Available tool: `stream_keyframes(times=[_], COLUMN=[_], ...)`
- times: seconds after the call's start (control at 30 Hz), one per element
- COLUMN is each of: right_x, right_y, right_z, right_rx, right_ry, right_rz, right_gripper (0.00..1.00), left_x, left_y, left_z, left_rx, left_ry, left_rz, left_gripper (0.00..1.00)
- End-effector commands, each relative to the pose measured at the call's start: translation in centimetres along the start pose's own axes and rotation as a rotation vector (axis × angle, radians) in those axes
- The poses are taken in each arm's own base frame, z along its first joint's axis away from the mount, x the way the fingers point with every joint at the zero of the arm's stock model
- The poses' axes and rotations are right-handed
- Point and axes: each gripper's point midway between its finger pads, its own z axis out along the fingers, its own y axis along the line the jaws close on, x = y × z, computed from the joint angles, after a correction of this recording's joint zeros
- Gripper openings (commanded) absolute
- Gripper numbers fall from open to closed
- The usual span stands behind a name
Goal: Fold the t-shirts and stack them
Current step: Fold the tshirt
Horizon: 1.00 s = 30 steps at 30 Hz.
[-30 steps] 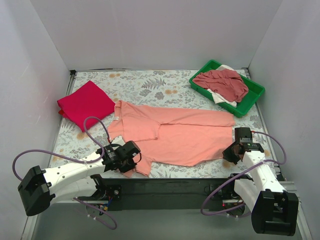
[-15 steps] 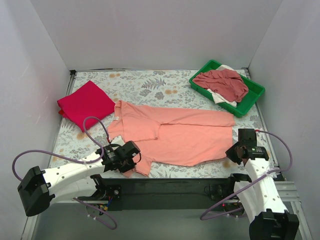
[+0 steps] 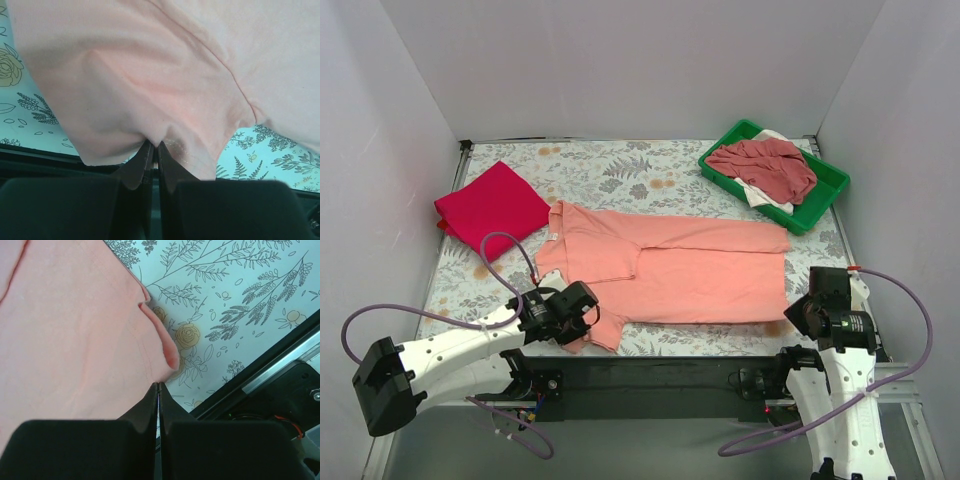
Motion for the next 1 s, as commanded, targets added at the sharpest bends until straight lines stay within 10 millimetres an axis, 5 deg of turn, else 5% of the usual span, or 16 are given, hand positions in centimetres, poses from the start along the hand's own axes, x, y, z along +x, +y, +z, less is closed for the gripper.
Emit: stream_keyframes(times=[0.0,0.57,0.97], right_x=[-0.3,-3.2,-6.5], right_y=[-0.5,3.9,7.2], right_z=[-0.5,1.3,1.6], right_rx=[0.027,-0.058,-0.088], right_ry=[-0.01,-0.011,-0.044], right_rz=[0.007,-0.135,-0.205], right_gripper=[0.01,0.01,0.01], left_x=[-1.5,-8.2,-15.4], left_y=[-1.4,-8.4,-10.1], left_z=[-1.2,-3.6,-3.1], left_rx=[0.038,0.134,0.129], left_ry=[-0.057,-0.259,-0.377], left_rz=[-0.047,0.022,-0.015], left_gripper=[0.0,0.0,0.0])
